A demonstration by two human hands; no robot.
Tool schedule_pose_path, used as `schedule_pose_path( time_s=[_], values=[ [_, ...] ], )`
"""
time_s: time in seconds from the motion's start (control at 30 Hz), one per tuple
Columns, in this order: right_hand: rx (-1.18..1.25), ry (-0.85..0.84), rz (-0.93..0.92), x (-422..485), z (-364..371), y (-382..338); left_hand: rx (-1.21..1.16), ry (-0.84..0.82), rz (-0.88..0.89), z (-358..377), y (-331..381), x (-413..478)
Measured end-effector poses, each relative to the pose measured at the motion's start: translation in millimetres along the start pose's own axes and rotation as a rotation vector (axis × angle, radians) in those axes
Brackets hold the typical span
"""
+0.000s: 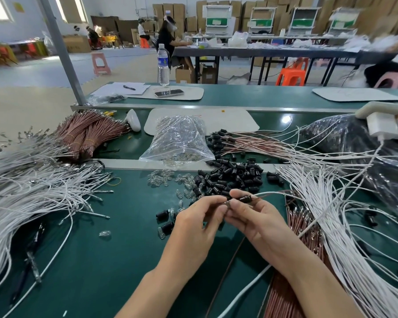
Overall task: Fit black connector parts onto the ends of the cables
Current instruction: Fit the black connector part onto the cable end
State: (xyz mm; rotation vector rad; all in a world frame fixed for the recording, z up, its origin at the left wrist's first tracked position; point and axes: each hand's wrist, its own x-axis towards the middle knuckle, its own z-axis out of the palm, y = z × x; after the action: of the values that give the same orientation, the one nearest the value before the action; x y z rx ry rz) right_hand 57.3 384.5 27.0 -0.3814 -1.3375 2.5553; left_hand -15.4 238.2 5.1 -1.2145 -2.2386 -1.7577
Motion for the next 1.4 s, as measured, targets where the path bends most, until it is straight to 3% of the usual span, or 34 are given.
schedule_pose_path(
  time_s=[1.1, 1.4],
  values=[
    [0.021, 0.09, -0.02, 3.0, 2.6, 6.0, 0.062, 0.088, -0.006, 4.3, -0.9, -1.9],
    [0.024, 0.05, -0.011, 1.2, 6.4, 7.2, 0.266, 0.057, 0.068, 1.2, 8.5, -3.4]
  ],
)
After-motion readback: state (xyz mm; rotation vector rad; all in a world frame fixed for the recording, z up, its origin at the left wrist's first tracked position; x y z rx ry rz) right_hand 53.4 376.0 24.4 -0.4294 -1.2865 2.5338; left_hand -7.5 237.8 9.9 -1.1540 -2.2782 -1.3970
